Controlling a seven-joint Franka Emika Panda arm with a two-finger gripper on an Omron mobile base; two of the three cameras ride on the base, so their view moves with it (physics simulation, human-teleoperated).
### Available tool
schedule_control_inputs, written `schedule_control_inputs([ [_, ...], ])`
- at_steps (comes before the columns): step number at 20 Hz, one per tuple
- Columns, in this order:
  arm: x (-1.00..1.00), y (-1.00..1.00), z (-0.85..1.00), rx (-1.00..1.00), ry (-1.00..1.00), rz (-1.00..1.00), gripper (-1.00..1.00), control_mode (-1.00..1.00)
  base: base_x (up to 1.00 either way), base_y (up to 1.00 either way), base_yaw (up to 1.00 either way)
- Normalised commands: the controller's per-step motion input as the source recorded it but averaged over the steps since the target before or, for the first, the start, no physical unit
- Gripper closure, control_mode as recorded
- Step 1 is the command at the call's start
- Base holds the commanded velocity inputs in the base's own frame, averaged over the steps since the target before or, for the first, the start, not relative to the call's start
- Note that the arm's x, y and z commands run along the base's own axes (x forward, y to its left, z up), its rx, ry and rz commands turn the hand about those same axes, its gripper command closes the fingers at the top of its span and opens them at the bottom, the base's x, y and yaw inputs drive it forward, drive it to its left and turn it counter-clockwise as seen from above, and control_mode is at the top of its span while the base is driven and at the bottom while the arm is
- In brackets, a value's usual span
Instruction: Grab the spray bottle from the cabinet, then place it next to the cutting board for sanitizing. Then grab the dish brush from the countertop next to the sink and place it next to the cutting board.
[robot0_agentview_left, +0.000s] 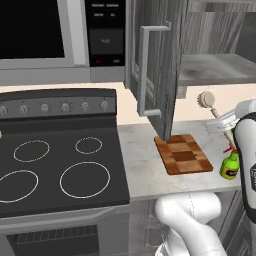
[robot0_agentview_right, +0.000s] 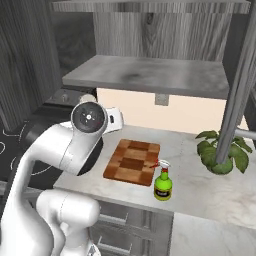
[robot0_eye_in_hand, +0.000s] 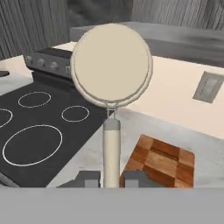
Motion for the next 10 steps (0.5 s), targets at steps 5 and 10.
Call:
schedule_control_inputs([
  [5, 0.78, 0.03, -0.81, 0.00, 0.48, 0.10, 1.00, -1.00, 0.00, 0.00, 0.00],
  [10, 0.68, 0.16, -0.57, 0.00, 0.48, 0.04, 1.00, -1.00, 0.00, 0.00, 0.00],
])
